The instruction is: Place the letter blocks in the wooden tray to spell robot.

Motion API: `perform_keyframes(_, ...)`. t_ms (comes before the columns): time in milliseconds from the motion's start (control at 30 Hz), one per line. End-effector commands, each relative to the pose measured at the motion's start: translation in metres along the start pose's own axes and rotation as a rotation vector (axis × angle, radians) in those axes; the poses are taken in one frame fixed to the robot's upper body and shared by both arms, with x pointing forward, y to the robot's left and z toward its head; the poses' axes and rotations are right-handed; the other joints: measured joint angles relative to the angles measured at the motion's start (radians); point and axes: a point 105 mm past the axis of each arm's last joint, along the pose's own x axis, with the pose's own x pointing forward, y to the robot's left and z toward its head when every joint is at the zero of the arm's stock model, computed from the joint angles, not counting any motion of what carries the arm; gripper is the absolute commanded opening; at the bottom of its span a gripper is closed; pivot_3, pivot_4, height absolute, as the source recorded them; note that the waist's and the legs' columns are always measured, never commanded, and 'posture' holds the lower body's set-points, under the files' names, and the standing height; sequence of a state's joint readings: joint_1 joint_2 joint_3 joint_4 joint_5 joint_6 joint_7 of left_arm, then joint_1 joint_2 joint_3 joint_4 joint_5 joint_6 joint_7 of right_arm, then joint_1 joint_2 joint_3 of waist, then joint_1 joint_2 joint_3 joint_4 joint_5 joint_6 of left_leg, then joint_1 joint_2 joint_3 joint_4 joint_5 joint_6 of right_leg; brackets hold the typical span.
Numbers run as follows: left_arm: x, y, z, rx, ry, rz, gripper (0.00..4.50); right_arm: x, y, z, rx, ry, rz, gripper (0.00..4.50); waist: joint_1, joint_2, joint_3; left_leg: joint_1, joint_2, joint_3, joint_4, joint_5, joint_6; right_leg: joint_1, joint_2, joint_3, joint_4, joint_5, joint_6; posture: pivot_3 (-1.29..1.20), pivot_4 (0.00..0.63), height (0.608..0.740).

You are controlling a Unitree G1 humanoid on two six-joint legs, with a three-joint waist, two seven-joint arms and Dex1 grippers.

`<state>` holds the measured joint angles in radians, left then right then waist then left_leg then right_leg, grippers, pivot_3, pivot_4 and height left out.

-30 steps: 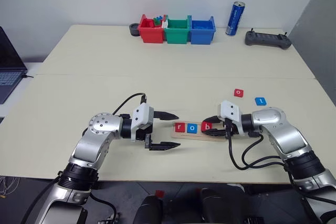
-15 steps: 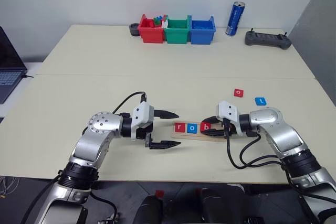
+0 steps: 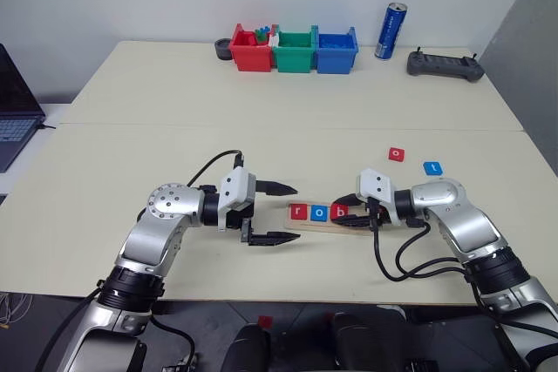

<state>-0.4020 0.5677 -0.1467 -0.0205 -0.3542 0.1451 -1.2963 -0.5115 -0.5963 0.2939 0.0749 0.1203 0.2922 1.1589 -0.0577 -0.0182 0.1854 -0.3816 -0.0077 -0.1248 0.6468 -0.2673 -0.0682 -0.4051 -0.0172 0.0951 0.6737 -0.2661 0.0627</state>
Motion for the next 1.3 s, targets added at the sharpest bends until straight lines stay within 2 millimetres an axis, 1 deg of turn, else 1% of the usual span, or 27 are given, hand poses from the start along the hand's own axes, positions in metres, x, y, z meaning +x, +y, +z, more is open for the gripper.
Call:
perform_keyframes(33, -0.002, 0.003, 0.005, 0.023, -0.015, 0.012, 4.5, -0.003, -0.004, 0.01, -0.034, -0.019, -0.006, 1.46, 0.0, 0.0, 0.0, 0.0, 0.0, 0.0, 0.0, 0.0, 0.0, 0.0, 0.0, 0.0, 0.0, 0.0, 0.0, 0.0, 0.15, 0.74)
perform_keyframes(167, -0.001, 0.003, 0.005, 0.023, -0.015, 0.012, 4.5, -0.003, -0.004, 0.009, -0.032, -0.014, -0.005, 1.46, 0.0, 0.0, 0.0, 0.0, 0.0, 0.0, 0.0, 0.0, 0.0, 0.0, 0.0, 0.0, 0.0, 0.0, 0.0, 0.0, 0.15, 0.74)
perform_keyframes(233, -0.001, 0.003, 0.005, 0.024, -0.014, 0.012, 4.5, -0.004, -0.004, 0.009, -0.032, -0.015, -0.004, 2.18, 0.0, 0.0, 0.0, 0.0, 0.0, 0.0, 0.0, 0.0, 0.0, 0.0, 0.0, 0.0, 0.0, 0.0, 0.0, 0.0, 0.15, 0.74)
perform_keyframes(267, -0.002, 0.003, 0.005, 0.024, -0.014, 0.013, 4.5, -0.004, -0.003, 0.011, -0.028, -0.021, -0.004, 2.46, 0.0, 0.0, 0.0, 0.0, 0.0, 0.0, 0.0, 0.0, 0.0, 0.0, 0.0, 0.0, 0.0, 0.0, 0.0, 0.0, 0.15, 0.74)
perform_keyframes(300, -0.002, 0.003, 0.005, 0.025, -0.014, 0.013, 4.5, -0.004, -0.003, 0.011, -0.025, -0.025, -0.004, 2.86, 0.0, 0.0, 0.0, 0.0, 0.0, 0.0, 0.0, 0.0, 0.0, 0.0, 0.0, 0.0, 0.0, 0.0, 0.0, 0.0, 0.15, 0.74)
perform_keyframes(333, -0.002, 0.003, 0.005, 0.025, -0.014, 0.014, 4.5, -0.004, -0.003, 0.012, -0.025, -0.028, -0.004, 3.13, 0.0, 0.0, 0.0, 0.0, 0.0, 0.0, 0.0, 0.0, 0.0, 0.0, 0.0, 0.0, 0.0, 0.0, 0.0, 0.0, 0.15, 0.74)
perform_keyframes(467, -0.002, 0.004, 0.006, 0.026, -0.014, 0.014, 4.5, -0.006, -0.007, 0.018, -0.023, -0.045, -0.022, 4.47, 0.0, 0.0, 0.0, 0.0, 0.0, 0.0, 0.0, 0.0, 0.0, 0.0, 0.0, 0.0, 0.0, 0.0, 0.0, 0.0, 0.15, 0.74)
perform_keyframes(567, -0.001, 0.004, 0.005, 0.027, -0.013, 0.012, 4.5, -0.011, -0.011, 0.024, -0.023, -0.055, -0.04, 4.47, 0.0, 0.0, 0.0, 0.0, 0.0, 0.0, 0.0, 0.0, 0.0, 0.0, 0.0, 0.0, 0.0, 0.0, 0.0, 0.0, 0.15, 0.74)
perform_keyframes(667, -0.001, 0.005, 0.006, 0.027, -0.013, 0.01, 4.5, -0.021, -0.012, 0.026, -0.027, -0.052, -0.05, 4.47, 0.001, 0.0, 0.0, 0.0, 0.0, 0.0, 0.0, 0.0, 0.0, 0.0, 0.0, 0.0, 0.0, 0.0, 0.0, 0.0, 0.15, 0.74)
perform_keyframes(800, -0.001, 0.005, 0.006, 0.027, -0.013, 0.006, 4.5, -0.043, -0.011, 0.022, -0.031, -0.017, -0.058, 4.47, 0.001, 0.0, 0.0, 0.0, 0.0, 0.0, 0.0, 0.0, 0.0, 0.0, 0.0, 0.0, 0.0, 0.0, 0.0, 0.0, 0.15, 0.74)
perform_keyframes(867, -0.001, 0.005, 0.006, 0.026, -0.013, 0.005, 4.5, -0.048, -0.009, 0.019, -0.019, -0.003, -0.056, 4.47, 0.001, 0.0, 0.0, 0.0, 0.0, 0.0, 0.0, 0.0, 0.0, 0.0, 0.0, 0.0, 0.0, 0.0, 0.0, 0.0, 0.15, 0.74)
perform_keyframes(933, 0.0, 0.004, 0.005, 0.025, -0.014, 0.002, 4.5, -0.052, -0.006, 0.013, -0.003, 0.008, -0.053, 4.09, 0.0, 0.0, 0.0, 0.0, 0.0, 0.0, 0.0, 0.0, 0.0, 0.0, 0.0, 0.0, 0.0, 0.0, 0.0, 0.0, 0.15, 0.74)
perform_keyframes(1000, 0.001, 0.004, 0.005, 0.024, -0.016, -0.001, 4.5, -0.051, -0.004, 0.008, 0.003, 0.013, -0.062, 3.54, -0.001, 0.0, 0.0, 0.0, 0.0, 0.0, 0.0, 0.0, 0.0, 0.0, 0.0, 0.0, 0.0, 0.0, 0.0, 0.0, 0.15, 0.74)
perform_keyframes(1133, 0.001, 0.005, 0.006, 0.023, -0.017, -0.006, 4.5, -0.043, -0.002, 0.0, 0.009, 0.017, -0.071, 2.1, -0.001, 0.0, 0.0, 0.0, 0.0, 0.001, 0.0, 0.0, 0.0, 0.0, 0.0, 0.001, 0.0, 0.0, 0.0, 0.0, 0.15, 0.74)
perform_keyframes(1300, 0.0, 0.005, 0.006, 0.021, -0.012, -0.008, 4.5, -0.036, -0.001, -0.002, -0.005, 0.018, -0.07, 0.32, 0.0, 0.0, 0.0, 0.0, 0.0, 0.0, 0.0, 0.0, 0.0, 0.0, 0.0, 0.0, 0.0, 0.0, 0.0, 0.0, 0.15, 0.74)
